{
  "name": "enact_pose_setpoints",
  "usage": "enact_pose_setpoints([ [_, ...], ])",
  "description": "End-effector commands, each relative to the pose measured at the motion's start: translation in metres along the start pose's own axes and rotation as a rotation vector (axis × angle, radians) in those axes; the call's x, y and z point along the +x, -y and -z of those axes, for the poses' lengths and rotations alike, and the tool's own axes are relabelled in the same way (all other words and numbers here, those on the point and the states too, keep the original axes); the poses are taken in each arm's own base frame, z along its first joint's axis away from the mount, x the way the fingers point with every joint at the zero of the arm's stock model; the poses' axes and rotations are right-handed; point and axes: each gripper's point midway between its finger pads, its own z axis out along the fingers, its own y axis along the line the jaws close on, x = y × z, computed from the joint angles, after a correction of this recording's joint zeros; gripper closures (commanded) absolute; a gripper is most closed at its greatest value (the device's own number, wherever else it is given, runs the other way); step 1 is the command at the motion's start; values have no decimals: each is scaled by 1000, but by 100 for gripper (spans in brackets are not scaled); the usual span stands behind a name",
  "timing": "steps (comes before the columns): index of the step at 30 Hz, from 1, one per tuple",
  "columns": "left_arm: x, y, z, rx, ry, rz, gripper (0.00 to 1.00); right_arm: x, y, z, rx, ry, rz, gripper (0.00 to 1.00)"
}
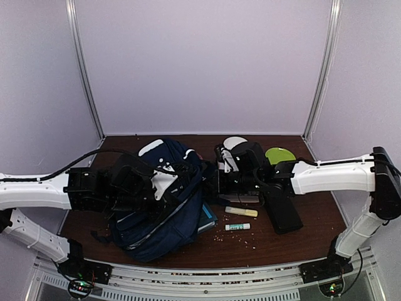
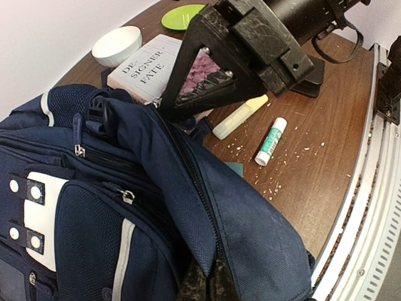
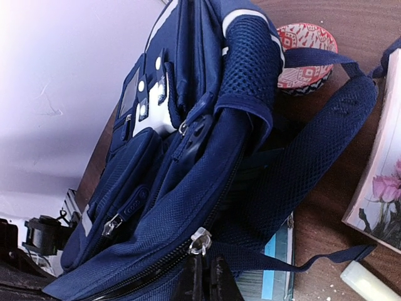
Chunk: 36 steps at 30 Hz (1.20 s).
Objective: Pack the student bag
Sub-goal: Unzip the student bag at the center of the board, then adjust the student bag at the center of the board.
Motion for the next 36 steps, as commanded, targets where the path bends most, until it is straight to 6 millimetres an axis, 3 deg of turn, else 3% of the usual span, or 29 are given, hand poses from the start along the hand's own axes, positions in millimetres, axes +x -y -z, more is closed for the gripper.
enact_pose_setpoints([
  [1,-16,-12,-2,-64,2,-13,100,-34,13,18,39,105,-50,77],
  [4,-42,-14,-9,-79,32,-5,100,-21,17,32,19,92,-91,48],
  [8,-64,-15,-21,-84,60,2,100,-5,23,50,-12,92,-166,32],
  [12,-89,-19,-26,-95,110,27,100,23,10,54,-117,55,-223,26],
  [17,-124,-25,-22,-109,177,51,100,56,-1,34,-165,-30,-280,24],
  [20,-140,-22,-21,-86,206,50,100,58,-10,23,-231,-38,-334,24],
  [24,-147,-20,-27,-78,197,38,100,58,-24,7,-250,-48,-335,23],
  [27,-147,-21,-34,-72,187,37,100,66,-12,-7,-196,-61,-353,37],
  [32,-142,-24,-35,-80,168,40,97,66,0,-6,-159,-19,-360,94],
  [33,-139,-25,-34,-82,162,40,86,65,2,-4,-150,-14,-357,100],
  [36,-126,-24,-29,-68,135,27,48,60,1,2,-147,-9,-343,100],
])
